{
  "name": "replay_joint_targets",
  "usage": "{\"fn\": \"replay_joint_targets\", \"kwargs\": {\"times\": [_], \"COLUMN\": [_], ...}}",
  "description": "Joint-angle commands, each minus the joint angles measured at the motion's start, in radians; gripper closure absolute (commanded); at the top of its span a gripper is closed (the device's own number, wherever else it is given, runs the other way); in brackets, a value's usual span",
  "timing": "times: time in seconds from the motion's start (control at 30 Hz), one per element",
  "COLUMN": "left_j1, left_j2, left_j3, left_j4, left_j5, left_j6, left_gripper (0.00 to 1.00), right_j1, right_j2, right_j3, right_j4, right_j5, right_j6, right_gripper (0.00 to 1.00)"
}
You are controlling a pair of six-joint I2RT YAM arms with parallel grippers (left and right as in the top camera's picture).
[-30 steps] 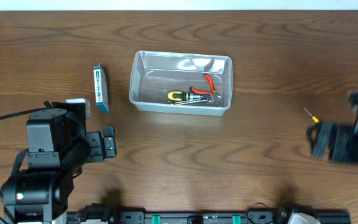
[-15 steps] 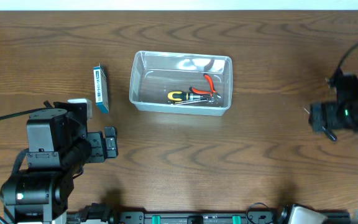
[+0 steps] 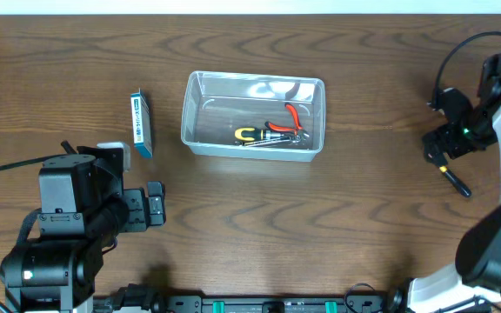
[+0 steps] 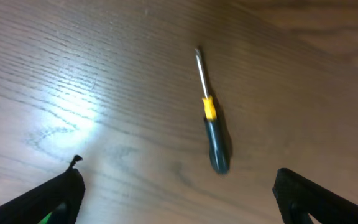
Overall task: Pack container
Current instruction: 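Move the right gripper over the small yellow screwdriver, then lower the right gripper and close on the yellow screwdriver handle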
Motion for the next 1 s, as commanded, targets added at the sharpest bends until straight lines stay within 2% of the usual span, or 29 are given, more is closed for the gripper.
{"fn": "replay_joint_targets", "kwargs": {"times": [0.0, 0.33, 0.67, 0.97], "left_j1": [-0.003, -0.003, -0.003, -0.003], "left_j2": [0.001, 0.001, 0.001, 0.001], "left_j3": [0.008, 0.008, 0.008, 0.008], "left_j4": [-0.011, -0.014, -0.013, -0.014], "left_j5": [0.005, 0.002, 0.002, 0.002], "left_j6": [0.007, 0.007, 0.007, 0.006], "left_gripper": [0.02, 0.02, 0.02, 0.02], "right_j1": [-0.021, -0.087, -0.154, -0.171], "right_j2": [0.057, 0.182, 0.203, 0.203], "right_j3": [-0.002, -0.005, -0.063, -0.185], "right_j4": [0.005, -0.007, 0.019, 0.124], "right_j5": [-0.026, -0.021, -0.021, 0.114], "right_j6": [-0.083, -0.148, -0.188, -0.182], "right_gripper": [0.01, 0.01, 0.01, 0.01]}}
